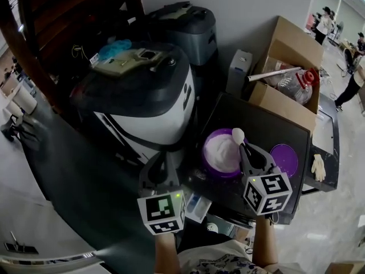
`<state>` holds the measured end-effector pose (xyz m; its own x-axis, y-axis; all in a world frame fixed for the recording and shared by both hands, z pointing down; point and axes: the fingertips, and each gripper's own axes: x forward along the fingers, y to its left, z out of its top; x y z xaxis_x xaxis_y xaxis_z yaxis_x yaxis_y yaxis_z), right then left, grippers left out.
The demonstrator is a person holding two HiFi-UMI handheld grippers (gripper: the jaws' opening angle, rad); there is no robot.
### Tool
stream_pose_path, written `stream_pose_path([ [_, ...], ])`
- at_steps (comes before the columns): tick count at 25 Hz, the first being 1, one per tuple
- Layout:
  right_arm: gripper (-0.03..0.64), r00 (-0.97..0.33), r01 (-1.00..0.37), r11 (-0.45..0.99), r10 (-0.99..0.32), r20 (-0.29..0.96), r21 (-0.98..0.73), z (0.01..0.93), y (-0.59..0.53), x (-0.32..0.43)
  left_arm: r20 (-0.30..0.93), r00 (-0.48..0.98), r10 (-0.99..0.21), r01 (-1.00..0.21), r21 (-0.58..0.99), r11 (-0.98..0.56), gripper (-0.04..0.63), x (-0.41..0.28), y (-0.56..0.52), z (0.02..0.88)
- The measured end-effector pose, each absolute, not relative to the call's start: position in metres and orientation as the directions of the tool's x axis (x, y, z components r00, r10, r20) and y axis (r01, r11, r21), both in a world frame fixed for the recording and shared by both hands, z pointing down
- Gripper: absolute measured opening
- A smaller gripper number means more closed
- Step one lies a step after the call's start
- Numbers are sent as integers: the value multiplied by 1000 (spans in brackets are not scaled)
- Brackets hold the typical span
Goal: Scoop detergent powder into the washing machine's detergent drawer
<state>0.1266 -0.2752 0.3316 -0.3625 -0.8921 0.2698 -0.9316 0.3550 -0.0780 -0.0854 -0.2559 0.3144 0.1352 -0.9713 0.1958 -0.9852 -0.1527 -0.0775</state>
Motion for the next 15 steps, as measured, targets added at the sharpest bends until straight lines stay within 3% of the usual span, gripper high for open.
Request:
stream_pose_path([
  [15,21,-393,-919,356,-786,477,-172,374,-295,127,265,231,-936,-965,-59,-255,3,-80,-293,345],
])
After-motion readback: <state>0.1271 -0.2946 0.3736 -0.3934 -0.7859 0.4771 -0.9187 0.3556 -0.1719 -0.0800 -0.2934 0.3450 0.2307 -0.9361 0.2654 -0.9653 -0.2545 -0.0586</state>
